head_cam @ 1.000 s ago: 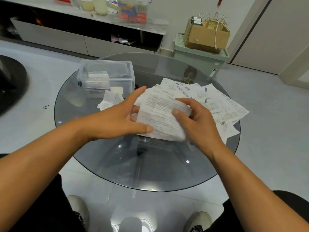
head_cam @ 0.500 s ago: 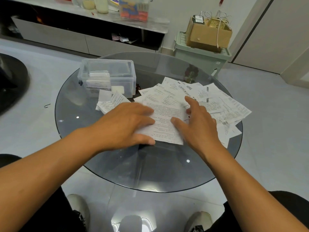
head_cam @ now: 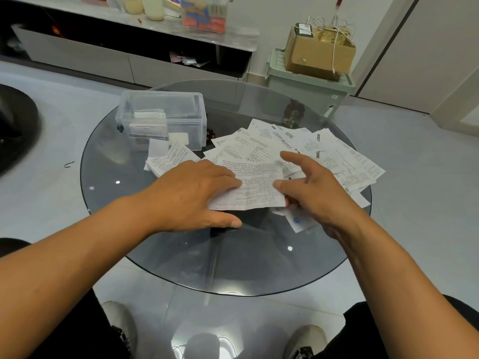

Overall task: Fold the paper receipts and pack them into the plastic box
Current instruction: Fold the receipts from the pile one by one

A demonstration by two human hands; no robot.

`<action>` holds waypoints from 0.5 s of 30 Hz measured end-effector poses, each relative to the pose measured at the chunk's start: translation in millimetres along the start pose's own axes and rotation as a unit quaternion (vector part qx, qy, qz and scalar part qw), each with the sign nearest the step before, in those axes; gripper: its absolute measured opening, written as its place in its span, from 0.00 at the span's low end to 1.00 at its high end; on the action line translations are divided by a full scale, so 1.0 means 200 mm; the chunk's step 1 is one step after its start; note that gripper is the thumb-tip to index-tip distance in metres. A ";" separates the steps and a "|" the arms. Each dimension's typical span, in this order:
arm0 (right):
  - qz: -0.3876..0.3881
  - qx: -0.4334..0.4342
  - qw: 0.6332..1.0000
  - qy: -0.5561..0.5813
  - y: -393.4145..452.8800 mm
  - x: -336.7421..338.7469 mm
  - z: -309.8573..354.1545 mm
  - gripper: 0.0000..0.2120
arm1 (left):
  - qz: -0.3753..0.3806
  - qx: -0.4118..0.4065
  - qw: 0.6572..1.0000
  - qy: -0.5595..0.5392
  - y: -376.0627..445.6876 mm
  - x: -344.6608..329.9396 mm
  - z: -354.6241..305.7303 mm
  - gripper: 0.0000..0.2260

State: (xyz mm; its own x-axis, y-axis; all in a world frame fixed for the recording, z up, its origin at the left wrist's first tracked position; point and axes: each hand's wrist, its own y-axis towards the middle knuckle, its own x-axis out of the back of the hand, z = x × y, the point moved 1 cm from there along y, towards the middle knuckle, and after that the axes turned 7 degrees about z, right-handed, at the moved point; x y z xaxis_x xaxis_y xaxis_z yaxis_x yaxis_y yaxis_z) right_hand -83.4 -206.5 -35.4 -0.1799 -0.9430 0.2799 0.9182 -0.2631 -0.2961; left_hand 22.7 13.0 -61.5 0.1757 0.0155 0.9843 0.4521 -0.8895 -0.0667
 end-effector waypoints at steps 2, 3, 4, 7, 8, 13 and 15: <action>-0.007 -0.002 1.000 0.007 0.01 0.02 0.00 0.22 | -0.030 -0.013 0.999 -0.031 0.01 0.00 0.00 0.22; 0.002 -0.002 1.000 0.021 0.01 0.03 0.01 0.20 | -0.047 -0.020 0.998 -0.041 0.01 0.00 0.00 0.15; 0.020 0.001 0.999 0.035 0.01 0.04 0.01 0.21 | -0.064 -0.022 0.996 -0.052 0.01 -0.01 0.01 0.10; 0.081 0.054 0.990 -0.100 -0.01 0.07 0.02 0.24 | -0.088 -0.016 0.992 -0.089 0.01 -0.02 0.02 0.09; 0.092 0.069 0.975 -0.190 -0.02 0.07 0.01 0.25 | -0.087 -0.017 0.992 -0.095 0.01 -0.02 0.02 0.09; 0.094 0.093 0.936 -0.327 -0.01 0.05 -0.02 0.16 | -0.078 -0.006 0.990 -0.115 0.01 -0.02 0.02 0.10; 0.105 0.078 0.927 -0.352 0.00 0.07 -0.04 0.14 | -0.070 0.002 0.991 -0.118 0.01 -0.03 0.02 0.11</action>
State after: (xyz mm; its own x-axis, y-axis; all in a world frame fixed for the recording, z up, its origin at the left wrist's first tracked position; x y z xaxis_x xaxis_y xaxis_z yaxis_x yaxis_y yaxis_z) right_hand -88.2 -221.4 -38.4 0.2321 -0.5893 0.7739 0.9568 -0.0048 -0.2906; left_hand 27.0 12.8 -67.7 0.3099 0.2445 0.9188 0.4898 -0.8693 0.0661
